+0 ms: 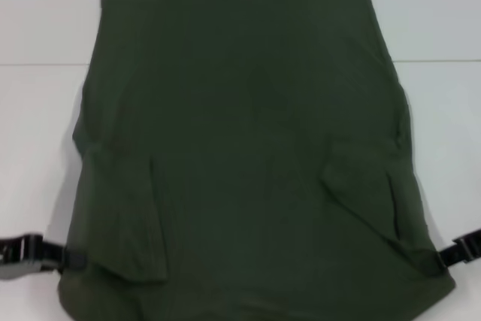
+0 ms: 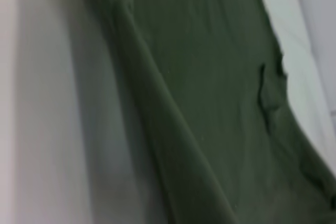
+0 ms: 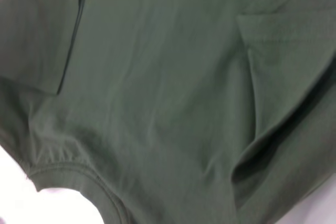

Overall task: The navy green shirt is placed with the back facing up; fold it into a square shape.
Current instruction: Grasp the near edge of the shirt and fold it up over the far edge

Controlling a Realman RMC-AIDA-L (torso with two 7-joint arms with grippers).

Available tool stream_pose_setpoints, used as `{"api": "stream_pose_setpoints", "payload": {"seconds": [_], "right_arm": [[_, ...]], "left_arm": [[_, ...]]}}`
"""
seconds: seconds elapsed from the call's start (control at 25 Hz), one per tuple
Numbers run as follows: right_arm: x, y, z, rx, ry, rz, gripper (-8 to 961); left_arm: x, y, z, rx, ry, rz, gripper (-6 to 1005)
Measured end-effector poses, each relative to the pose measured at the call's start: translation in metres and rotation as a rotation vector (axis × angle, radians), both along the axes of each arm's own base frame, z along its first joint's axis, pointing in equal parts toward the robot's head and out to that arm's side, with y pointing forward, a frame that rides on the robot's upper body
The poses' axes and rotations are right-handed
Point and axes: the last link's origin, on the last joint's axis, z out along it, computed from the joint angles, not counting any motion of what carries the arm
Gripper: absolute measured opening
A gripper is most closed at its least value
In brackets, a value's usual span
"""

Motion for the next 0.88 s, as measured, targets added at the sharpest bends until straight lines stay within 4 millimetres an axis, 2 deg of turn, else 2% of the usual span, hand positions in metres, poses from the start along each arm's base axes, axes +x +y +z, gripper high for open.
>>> {"api": "stream_pose_setpoints", "payload": {"seconds": [0.36,0.52,0.6,0.8,0.84,0.88], "right_arm": [[0.014,-0.034,0.005,-0.103,0.052,-0.027,42],[0.018,-0.039,0.011,-0.074,0.087,-0.036,42],[0.013,-0.035,0.016,-0.03,0.138,-0.028,42],[-0.008,-0.016,0.03,0.089,0.301,0.021,42],[-0.012,-0.013,0.032,0.113,0.333,0.023,42],[-0.017,-0.008,0.035,0.138,0.365,0.021,42]], "left_arm": [[-0.006,-0.032,0.008,-0.091,0.018,-0.011,5],[-0.006,-0.038,0.009,-0.107,0.012,-0.037,5],[-0.001,-0.031,0.011,-0.092,-0.001,-0.068,5],[0.021,0.005,0.017,-0.033,-0.08,-0.108,5],[0.031,0.024,0.021,-0.004,-0.104,-0.081,6],[0.036,0.033,0.024,0.009,-0.108,-0.072,6]]}}
